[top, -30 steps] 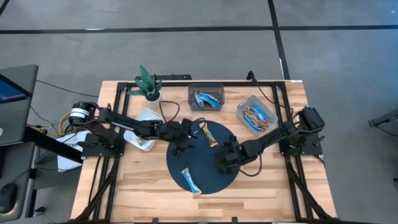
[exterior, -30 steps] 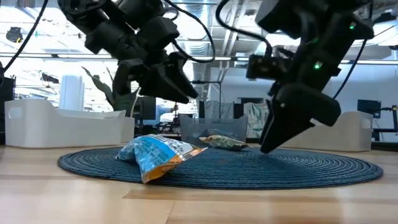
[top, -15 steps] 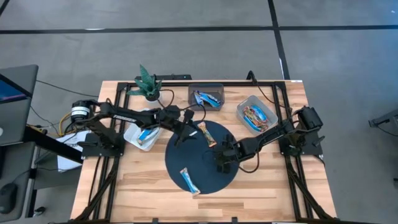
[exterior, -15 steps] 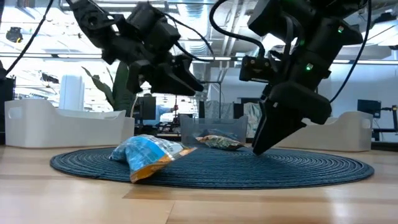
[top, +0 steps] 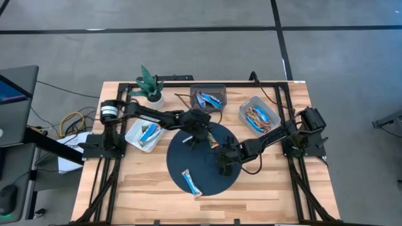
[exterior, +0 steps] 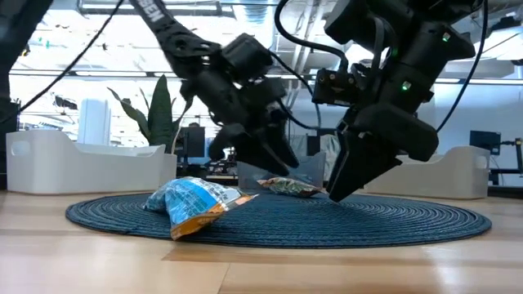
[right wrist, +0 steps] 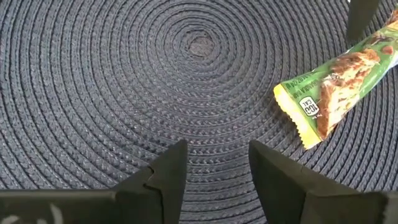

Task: Pick and place Granola Bars by type
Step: Put the yellow granola bar into the white bin

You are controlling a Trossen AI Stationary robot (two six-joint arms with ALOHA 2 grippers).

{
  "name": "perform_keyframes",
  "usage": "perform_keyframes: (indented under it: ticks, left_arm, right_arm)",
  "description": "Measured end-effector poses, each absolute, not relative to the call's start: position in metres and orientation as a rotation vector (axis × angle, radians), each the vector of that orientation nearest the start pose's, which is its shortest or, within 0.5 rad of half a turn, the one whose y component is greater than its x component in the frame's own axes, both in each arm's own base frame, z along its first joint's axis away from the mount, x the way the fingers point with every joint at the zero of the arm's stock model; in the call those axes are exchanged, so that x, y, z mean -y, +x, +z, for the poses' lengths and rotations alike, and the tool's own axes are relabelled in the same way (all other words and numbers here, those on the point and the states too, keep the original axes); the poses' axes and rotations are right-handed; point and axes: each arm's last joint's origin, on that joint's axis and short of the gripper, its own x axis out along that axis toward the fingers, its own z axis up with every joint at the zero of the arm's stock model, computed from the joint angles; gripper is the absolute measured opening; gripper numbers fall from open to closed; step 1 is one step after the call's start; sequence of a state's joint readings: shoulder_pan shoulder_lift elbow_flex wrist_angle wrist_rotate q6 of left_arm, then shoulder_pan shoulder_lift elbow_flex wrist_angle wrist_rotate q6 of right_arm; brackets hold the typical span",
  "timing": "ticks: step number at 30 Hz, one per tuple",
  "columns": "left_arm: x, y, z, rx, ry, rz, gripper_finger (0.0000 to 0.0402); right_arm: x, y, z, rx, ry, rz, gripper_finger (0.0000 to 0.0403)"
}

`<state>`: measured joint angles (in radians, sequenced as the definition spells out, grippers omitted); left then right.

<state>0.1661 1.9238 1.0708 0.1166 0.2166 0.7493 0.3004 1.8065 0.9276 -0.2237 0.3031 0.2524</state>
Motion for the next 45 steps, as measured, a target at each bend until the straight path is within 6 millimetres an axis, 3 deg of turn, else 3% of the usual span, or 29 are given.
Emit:
perform_keyframes:
  ticks: [11, 28, 38, 45]
  left_arm:
    - [-0.065, 0.416, 0.124, -0.866, 0.520, -0.386, 0.0178]
    - [-0.065, 0.411, 0.130, -0.926, 0.469, -0.376, 0.0175]
    - [-0.065, 0.409, 0.130, -0.943, 0.463, -0.384, 0.0092]
    - [-0.064, 0.407, 0.134, -0.943, 0.464, -0.383, 0.0068]
  right_arm:
    - [-0.088, 0.315, 0.125, -1.042, -0.100, -0.135, 0.0148]
    - [-0.088, 0.315, 0.125, -1.041, -0.100, -0.136, 0.0133]
    - [-0.088, 0.315, 0.125, -1.039, -0.102, -0.139, 0.0133]
    - [-0.088, 0.315, 0.125, -1.038, -0.106, -0.146, 0.0132]
